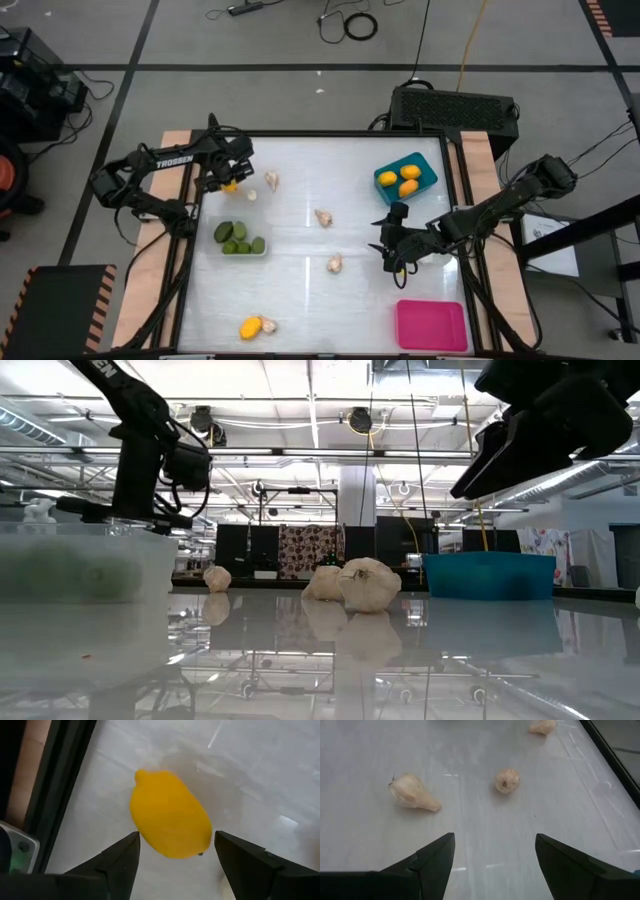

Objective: Sort produce into baskets
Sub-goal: Put the yellow lemon into the blue bin

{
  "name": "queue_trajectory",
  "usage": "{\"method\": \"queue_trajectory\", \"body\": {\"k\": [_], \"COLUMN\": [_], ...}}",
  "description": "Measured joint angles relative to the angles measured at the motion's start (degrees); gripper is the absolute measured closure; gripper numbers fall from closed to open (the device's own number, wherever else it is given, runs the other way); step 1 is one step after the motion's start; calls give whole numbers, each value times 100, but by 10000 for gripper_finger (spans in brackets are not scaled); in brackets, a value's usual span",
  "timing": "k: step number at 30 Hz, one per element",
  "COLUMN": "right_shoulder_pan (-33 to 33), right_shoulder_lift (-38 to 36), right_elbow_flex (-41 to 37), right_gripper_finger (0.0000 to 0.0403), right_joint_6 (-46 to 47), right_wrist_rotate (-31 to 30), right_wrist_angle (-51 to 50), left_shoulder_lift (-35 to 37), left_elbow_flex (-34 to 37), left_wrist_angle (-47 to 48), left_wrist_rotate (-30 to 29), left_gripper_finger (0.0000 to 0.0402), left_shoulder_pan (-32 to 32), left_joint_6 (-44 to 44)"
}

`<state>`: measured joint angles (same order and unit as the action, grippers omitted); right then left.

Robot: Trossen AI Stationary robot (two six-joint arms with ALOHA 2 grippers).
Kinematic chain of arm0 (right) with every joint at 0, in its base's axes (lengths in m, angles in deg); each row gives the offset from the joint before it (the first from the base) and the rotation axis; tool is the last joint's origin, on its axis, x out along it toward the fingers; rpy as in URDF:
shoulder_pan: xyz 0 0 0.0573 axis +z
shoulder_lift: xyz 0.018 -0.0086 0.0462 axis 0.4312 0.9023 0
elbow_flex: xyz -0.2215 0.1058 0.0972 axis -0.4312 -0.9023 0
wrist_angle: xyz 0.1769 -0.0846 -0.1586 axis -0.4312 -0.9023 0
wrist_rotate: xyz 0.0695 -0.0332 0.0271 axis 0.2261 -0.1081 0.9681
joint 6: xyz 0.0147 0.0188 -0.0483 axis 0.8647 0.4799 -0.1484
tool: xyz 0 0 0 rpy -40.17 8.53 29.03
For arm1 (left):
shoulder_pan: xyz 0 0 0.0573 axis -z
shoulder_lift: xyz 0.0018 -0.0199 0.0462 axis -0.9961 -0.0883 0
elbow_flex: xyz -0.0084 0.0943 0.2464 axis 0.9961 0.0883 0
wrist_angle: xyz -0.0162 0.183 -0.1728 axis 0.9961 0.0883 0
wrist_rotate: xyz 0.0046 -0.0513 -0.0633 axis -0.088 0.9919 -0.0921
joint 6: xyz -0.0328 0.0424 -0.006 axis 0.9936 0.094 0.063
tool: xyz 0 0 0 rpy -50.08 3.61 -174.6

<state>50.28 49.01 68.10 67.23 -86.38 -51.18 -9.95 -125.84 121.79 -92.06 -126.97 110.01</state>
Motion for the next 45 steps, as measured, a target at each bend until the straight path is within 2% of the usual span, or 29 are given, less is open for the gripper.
{"method": "queue_trajectory", "body": {"k": [21, 27, 35, 42, 45], "right_shoulder_pan": [0, 0, -2, -1, -2], "right_shoulder_lift": [0, 0, 0, 0, 0], "right_elbow_flex": [2, 2, 2, 2, 2], "right_gripper_finger": [133, 133, 133, 133, 133], "right_joint_6": [-392, -440, -442, -348, -340], "right_wrist_rotate": [3, 328, 334, 352, 472], "right_wrist_angle": [26, 19, -107, -112, -113], "left_shoulder_lift": [-153, -517, -660, -673, -696], "left_elbow_flex": [-2, -2, -4, -4, -4], "left_wrist_angle": [-53, -78, -473, -503, -568], "left_wrist_rotate": [-423, -478, -823, -822, -735], "left_gripper_finger": [139, 139, 139, 142, 159], "left_shoulder_pan": [-107, -107, -107, -144, -144], "left_joint_6": [338, 326, 60, -150, -274]}}
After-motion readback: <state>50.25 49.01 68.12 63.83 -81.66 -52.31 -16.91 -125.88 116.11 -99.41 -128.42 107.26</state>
